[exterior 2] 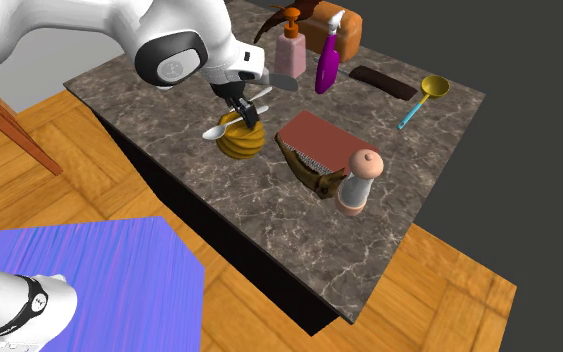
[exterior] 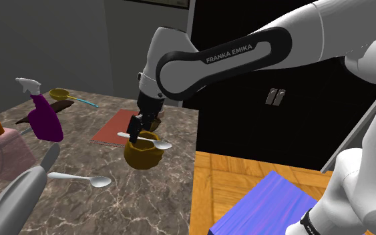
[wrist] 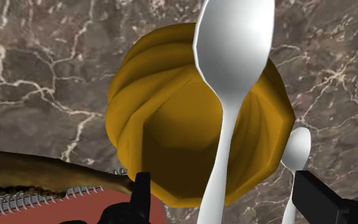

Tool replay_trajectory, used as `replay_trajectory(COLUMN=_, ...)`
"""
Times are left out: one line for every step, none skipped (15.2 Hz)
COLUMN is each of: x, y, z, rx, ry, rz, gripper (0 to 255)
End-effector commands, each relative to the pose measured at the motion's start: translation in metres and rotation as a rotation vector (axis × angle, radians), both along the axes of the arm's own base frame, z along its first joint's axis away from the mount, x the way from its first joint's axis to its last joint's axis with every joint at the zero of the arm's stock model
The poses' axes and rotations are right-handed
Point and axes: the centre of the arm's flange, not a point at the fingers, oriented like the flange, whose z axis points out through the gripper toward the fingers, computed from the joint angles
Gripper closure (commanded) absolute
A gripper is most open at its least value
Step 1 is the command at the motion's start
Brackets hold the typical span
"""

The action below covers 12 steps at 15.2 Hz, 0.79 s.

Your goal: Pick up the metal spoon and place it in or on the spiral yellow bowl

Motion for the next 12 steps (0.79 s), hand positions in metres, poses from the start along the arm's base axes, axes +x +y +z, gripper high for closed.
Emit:
replay_trajectory(x=-0.002, y=-0.003, z=0.013, rx=0.000, ry=0.000, rz=0.000, gripper=0)
replay_trajectory(x=-0.003, y=-0.006, z=0.026, rx=0.000, ry=0.000, rz=0.000, gripper=0)
replay_trajectory(x=-0.005, y=-0.009, z=0.038, rx=0.000, ry=0.000, rz=0.000, gripper=0)
replay_trajectory(x=-0.006, y=-0.011, z=0.048, rx=0.000, ry=0.000, rz=0.000, gripper=0)
replay_trajectory(x=-0.006, y=-0.011, z=0.048, rx=0.000, ry=0.000, rz=0.000, gripper=0)
replay_trajectory(x=-0.006, y=-0.011, z=0.048, rx=0.000, ry=0.000, rz=0.000, gripper=0)
replay_trajectory(x=-0.006, y=-0.011, z=0.048, rx=0.000, ry=0.000, rz=0.000, gripper=0)
replay_trajectory(x=-0.006, y=-0.011, z=0.048, rx=0.000, ry=0.000, rz=0.000, gripper=0)
replay_trajectory(x=-0.006, y=-0.011, z=0.048, rx=0.000, ry=0.000, rz=0.000, gripper=0)
replay_trajectory(x=-0.006, y=-0.011, z=0.048, rx=0.000, ry=0.000, rz=0.000, gripper=0)
replay_trajectory(x=-0.006, y=-0.011, z=0.048, rx=0.000, ry=0.000, rz=0.000, gripper=0)
replay_trajectory(x=-0.006, y=-0.011, z=0.048, rx=0.000, ry=0.000, rz=0.000, gripper=0)
